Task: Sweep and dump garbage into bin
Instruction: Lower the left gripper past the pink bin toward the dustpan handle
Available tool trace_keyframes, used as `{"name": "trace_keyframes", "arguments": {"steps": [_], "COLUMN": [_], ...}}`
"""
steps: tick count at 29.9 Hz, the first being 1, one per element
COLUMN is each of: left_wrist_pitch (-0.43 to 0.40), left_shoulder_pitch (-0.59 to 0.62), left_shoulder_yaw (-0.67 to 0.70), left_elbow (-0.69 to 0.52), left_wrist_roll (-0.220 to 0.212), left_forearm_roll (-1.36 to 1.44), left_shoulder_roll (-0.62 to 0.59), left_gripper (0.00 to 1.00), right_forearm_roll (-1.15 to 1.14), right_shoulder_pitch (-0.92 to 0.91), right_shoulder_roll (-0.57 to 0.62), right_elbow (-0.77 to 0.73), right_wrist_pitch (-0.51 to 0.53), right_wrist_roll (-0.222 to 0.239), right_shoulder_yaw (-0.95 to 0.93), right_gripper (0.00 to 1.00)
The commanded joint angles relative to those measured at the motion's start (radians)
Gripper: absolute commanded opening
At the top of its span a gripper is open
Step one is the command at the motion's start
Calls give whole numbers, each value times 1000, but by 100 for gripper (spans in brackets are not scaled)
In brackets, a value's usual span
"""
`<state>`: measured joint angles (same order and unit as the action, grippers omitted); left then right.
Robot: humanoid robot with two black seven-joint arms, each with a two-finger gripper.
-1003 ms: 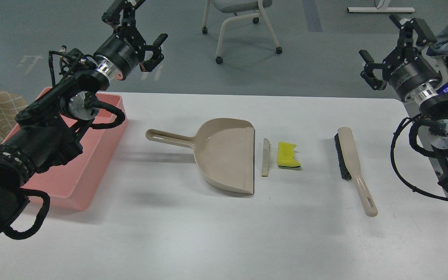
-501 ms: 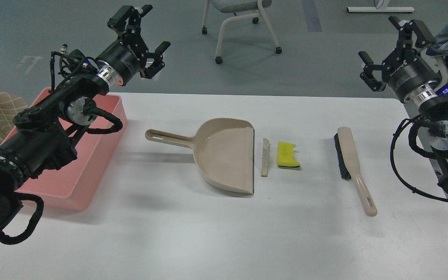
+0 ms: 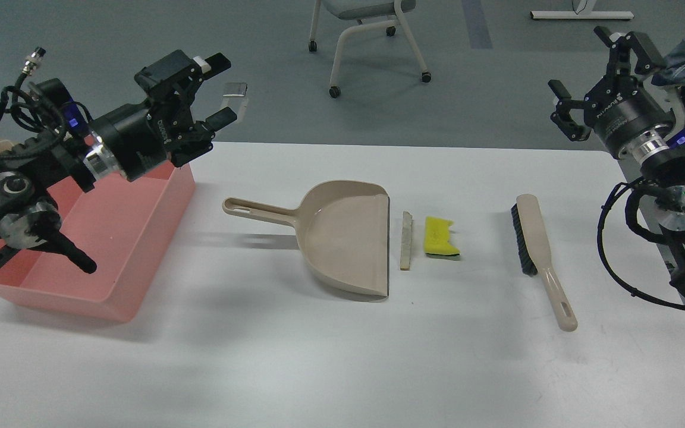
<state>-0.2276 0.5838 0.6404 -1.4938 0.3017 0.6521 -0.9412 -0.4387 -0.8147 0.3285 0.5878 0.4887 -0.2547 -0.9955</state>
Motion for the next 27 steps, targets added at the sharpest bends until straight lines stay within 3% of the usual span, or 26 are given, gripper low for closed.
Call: {"name": "trace_keyframes", "arguments": {"steps": [1, 5, 11, 15, 27], "left_wrist_pitch": [53, 131, 243, 275, 324], "left_shoulder_pitch": [-56, -172, -234, -248, -318], "left_shoulder_yaw": [-14, -13, -13, -2, -1], "left_elbow": [-34, -46, -31, -26, 36], "left_wrist_roll": [-1, -12, -45, -78, -81], "left_forearm_roll": [89, 153, 161, 161, 164], "left_shoulder_roll": [-24, -2, 102, 130, 203], "left_gripper": [98, 98, 98, 98, 98], "right_forearm_roll": [0, -2, -2, -2, -6], "right_shoulder_pitch": [6, 12, 12, 11, 11], "right_shoulder_roll": [0, 1, 1, 3, 3], "right_elbow": [0, -2, -2, -3, -5], "right_wrist_pitch": [0, 0, 0, 0, 0], "right_wrist_roll": [0, 0, 0, 0, 0], "right_shoulder_yaw": [0, 1, 1, 1, 1], "right_gripper": [100, 100, 100, 100, 100]}}
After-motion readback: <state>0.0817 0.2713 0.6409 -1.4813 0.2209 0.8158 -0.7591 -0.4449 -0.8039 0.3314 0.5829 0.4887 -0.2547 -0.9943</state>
